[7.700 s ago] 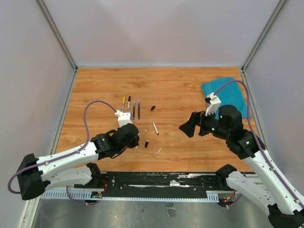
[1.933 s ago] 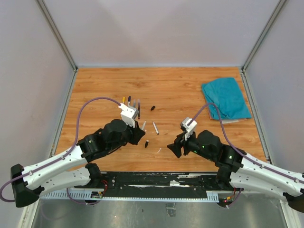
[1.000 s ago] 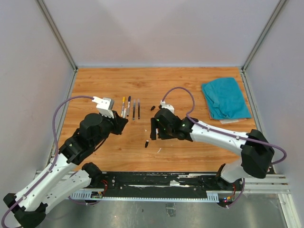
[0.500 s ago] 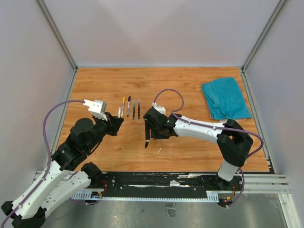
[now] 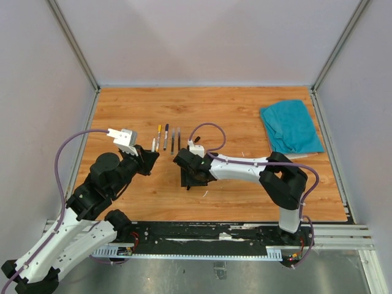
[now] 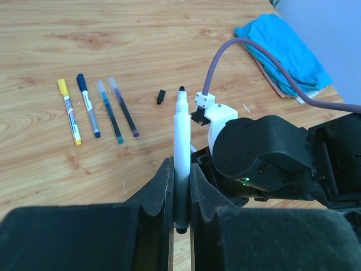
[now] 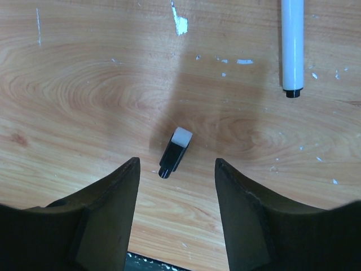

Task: Insert the pens into the pen caps
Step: Move the pen cap to the center of the board.

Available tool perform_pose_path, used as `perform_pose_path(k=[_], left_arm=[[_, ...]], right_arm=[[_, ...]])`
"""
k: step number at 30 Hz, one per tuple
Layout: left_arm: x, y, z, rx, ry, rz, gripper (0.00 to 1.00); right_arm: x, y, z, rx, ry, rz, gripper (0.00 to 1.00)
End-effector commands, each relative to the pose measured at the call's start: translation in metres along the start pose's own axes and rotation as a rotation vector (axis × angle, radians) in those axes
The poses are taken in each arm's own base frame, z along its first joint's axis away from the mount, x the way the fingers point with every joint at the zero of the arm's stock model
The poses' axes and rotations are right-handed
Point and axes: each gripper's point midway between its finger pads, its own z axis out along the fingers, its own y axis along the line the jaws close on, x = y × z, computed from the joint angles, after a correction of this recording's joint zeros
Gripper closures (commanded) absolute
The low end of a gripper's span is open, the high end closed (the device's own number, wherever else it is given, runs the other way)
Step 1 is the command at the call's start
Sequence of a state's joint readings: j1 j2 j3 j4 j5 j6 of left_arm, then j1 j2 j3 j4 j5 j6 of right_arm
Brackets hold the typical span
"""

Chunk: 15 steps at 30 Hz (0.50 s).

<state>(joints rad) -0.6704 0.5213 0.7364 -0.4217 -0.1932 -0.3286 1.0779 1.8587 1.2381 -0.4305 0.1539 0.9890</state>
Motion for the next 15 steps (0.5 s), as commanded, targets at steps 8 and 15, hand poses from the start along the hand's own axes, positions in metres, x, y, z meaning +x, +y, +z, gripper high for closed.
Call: perform_pose_path(k=[8,15], left_arm=[[0.002,-0.004,0.003,0.030,0.007,0.022,1.00],[0.002,-0.006,0.003,0.041,0.010,0.025,1.00]], right_arm=[[-0.001,0.004,0.010,0.077,-0.024,-0.022,0.55],[0.001,0.001,0.015,0.109,-0.016,-0.048,0.64]])
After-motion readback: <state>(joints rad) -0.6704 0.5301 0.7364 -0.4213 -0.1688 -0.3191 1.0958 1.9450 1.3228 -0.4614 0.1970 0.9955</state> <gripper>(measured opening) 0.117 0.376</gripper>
